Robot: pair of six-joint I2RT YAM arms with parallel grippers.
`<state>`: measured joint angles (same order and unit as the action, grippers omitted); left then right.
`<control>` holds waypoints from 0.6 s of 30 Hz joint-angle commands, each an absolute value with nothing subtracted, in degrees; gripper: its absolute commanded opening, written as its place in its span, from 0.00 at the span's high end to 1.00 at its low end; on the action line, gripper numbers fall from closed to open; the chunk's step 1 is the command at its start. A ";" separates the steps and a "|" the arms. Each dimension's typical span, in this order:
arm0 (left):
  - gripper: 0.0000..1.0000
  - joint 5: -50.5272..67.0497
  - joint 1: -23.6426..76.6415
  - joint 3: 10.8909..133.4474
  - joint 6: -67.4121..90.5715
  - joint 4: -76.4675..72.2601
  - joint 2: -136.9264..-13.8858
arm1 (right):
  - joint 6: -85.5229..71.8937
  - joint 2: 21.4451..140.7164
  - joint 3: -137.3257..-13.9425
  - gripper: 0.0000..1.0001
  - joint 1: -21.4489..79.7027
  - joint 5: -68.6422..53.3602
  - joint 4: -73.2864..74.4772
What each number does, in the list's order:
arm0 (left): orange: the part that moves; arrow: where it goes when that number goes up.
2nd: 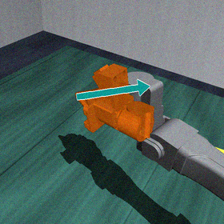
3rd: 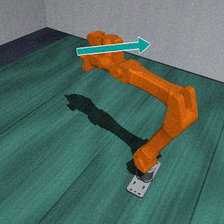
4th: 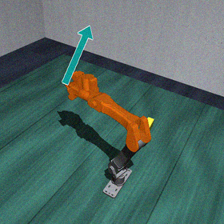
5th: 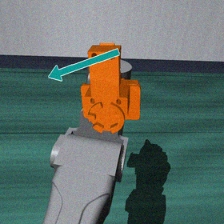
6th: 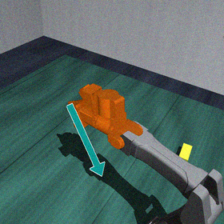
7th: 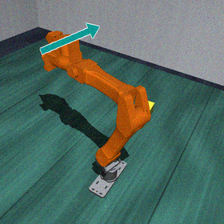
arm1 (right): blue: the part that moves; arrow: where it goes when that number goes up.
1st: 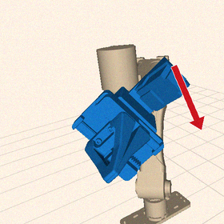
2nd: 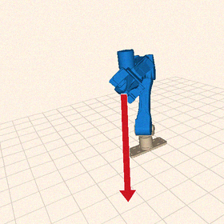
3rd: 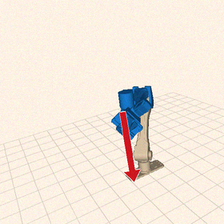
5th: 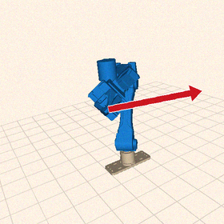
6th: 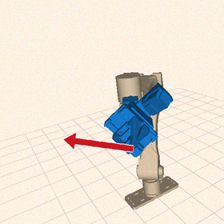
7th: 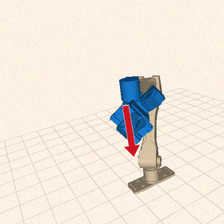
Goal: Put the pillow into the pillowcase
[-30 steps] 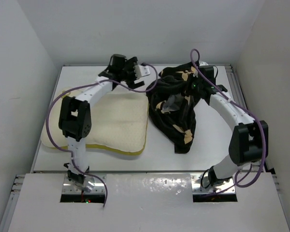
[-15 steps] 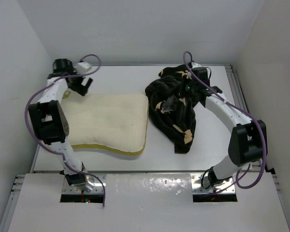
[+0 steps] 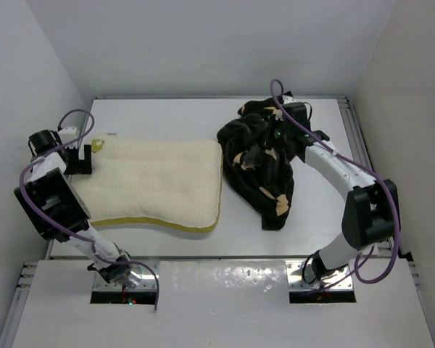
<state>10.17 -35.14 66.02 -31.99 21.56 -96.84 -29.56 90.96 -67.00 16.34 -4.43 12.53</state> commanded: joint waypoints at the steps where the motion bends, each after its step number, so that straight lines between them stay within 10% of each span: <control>1: 0.01 17.99 -38.92 60.23 -35.94 21.53 -93.61 | -30.84 91.14 -68.29 1.00 16.35 -2.82 11.08; 5: 0.22 27.07 -39.20 53.19 -39.10 25.22 -86.24 | -33.83 91.67 -68.38 1.00 15.38 -0.62 10.29; 10: 1.00 24.18 -40.60 47.21 -45.60 30.04 -81.04 | -37.97 93.42 -69.87 1.00 14.33 1.49 7.56; 18: 1.00 21.09 -43.51 43.42 -86.76 51.90 -70.85 | -39.90 101.68 -78.73 1.00 14.50 0.18 3.96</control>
<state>21.71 -42.94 44.51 -62.52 35.33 -73.14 -38.35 100.05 -73.84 14.04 0.43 8.60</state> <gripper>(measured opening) 0.009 0.009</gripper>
